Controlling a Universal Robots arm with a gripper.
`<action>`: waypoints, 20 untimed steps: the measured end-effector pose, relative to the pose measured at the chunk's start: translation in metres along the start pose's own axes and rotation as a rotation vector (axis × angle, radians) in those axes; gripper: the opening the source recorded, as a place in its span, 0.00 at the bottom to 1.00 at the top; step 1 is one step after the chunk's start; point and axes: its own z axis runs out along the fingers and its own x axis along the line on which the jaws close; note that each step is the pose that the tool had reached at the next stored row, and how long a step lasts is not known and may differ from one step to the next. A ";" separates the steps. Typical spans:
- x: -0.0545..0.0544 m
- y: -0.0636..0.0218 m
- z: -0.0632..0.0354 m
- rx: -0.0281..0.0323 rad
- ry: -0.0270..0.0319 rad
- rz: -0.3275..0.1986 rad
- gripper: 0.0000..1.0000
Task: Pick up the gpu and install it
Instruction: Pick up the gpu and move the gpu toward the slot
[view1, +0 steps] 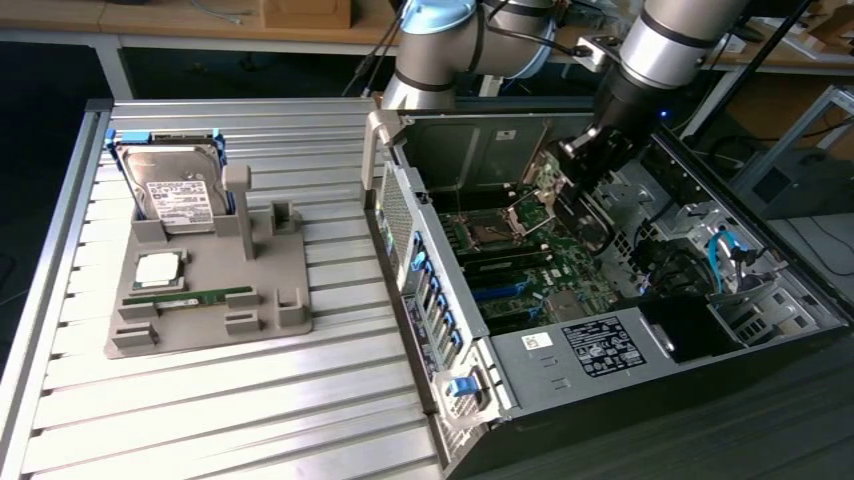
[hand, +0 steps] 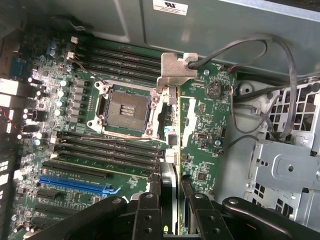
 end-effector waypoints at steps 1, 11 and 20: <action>0.000 0.0000 0.0004 0.0000 0.0000 0.000 0.27; 0.000 -0.0004 0.0045 -0.0001 0.0000 -0.001 0.27; 0.000 -0.0008 0.0089 0.0000 0.0000 -0.002 0.27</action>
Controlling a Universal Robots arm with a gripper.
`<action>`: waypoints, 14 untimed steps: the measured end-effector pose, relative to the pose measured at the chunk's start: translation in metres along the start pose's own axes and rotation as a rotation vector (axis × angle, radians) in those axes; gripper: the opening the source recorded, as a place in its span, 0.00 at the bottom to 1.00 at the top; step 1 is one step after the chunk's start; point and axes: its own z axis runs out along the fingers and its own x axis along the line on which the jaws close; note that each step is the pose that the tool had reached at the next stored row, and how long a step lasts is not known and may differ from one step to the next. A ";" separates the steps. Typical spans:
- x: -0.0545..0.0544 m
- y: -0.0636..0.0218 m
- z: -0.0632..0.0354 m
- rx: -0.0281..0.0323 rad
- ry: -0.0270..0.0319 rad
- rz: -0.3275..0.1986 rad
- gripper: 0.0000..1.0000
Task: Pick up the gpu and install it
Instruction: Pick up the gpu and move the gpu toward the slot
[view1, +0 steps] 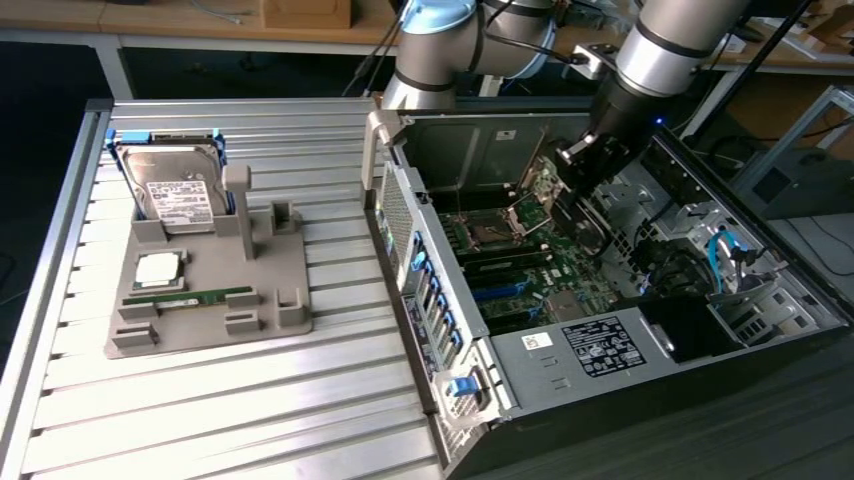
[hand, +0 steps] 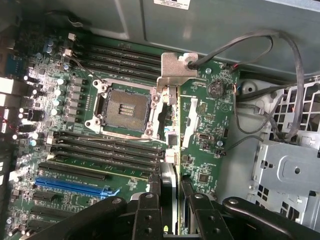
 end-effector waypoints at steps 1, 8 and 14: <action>0.000 0.0000 0.0004 0.0000 0.0000 0.000 0.27; 0.000 -0.0004 0.0042 -0.0001 0.0000 -0.001 0.27; 0.000 -0.0007 0.0077 0.0000 0.0001 -0.002 0.27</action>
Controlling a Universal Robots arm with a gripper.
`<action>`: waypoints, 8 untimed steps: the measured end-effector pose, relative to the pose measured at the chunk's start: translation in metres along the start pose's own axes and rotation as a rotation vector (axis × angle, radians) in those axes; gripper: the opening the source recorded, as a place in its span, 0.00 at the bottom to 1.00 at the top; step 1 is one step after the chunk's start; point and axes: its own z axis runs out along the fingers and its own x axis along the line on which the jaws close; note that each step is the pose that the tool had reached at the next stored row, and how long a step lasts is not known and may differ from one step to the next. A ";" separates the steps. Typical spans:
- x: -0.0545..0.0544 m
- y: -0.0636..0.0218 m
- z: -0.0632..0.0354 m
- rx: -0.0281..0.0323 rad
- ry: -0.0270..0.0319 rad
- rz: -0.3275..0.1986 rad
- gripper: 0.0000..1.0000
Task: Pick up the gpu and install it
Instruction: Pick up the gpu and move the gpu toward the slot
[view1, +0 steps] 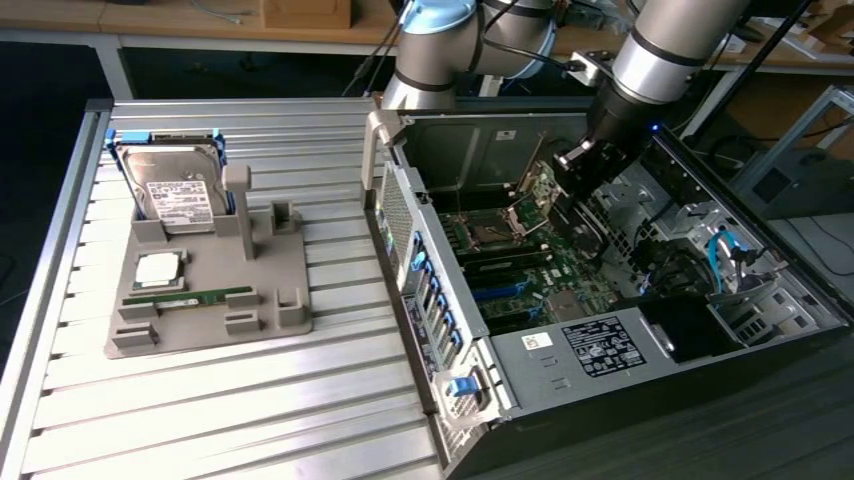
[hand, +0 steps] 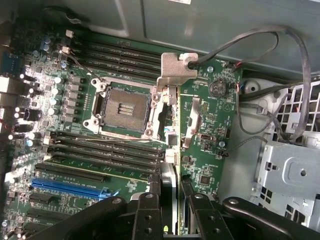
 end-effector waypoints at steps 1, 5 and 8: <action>0.000 0.0000 0.0004 -0.0001 0.0000 0.000 0.27; 0.000 -0.0001 0.0019 -0.0001 -0.0001 -0.001 0.27; 0.000 -0.0003 0.0034 -0.0001 0.0000 -0.001 0.27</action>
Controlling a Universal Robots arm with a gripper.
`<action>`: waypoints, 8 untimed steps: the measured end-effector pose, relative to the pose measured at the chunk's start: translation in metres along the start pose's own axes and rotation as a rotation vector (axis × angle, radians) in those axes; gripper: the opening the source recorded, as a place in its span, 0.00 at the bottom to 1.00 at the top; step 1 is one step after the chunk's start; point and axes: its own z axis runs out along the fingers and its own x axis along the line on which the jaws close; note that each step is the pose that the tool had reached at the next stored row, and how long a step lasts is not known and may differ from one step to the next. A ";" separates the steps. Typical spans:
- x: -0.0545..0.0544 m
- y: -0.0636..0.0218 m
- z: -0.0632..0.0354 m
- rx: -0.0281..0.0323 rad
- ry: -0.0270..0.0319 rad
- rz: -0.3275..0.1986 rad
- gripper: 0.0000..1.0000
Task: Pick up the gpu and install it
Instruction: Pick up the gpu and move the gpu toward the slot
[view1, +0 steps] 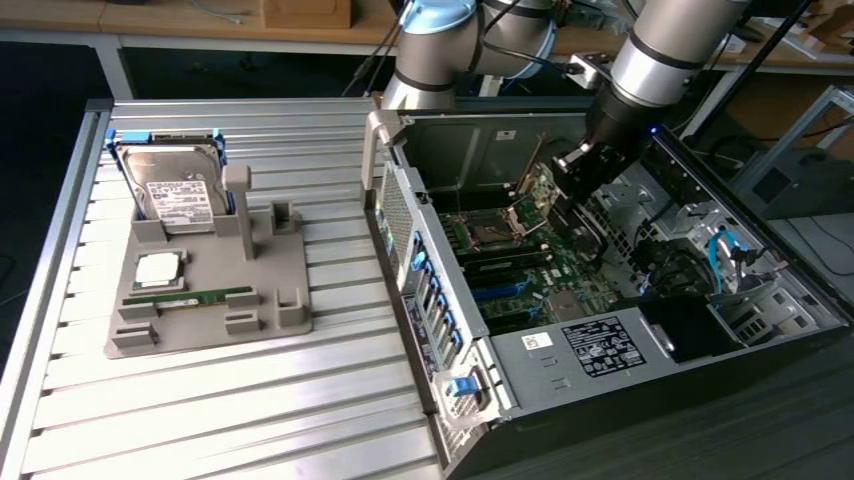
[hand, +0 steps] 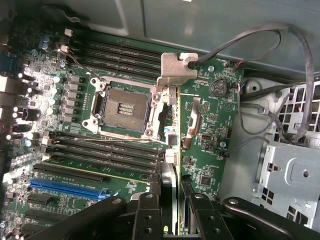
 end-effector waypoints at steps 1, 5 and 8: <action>0.000 -0.0001 0.0005 0.0000 0.0000 0.000 0.27; 0.000 -0.0002 0.0021 -0.0001 0.0000 0.000 0.27; 0.000 -0.0004 0.0032 0.0000 0.0000 0.000 0.27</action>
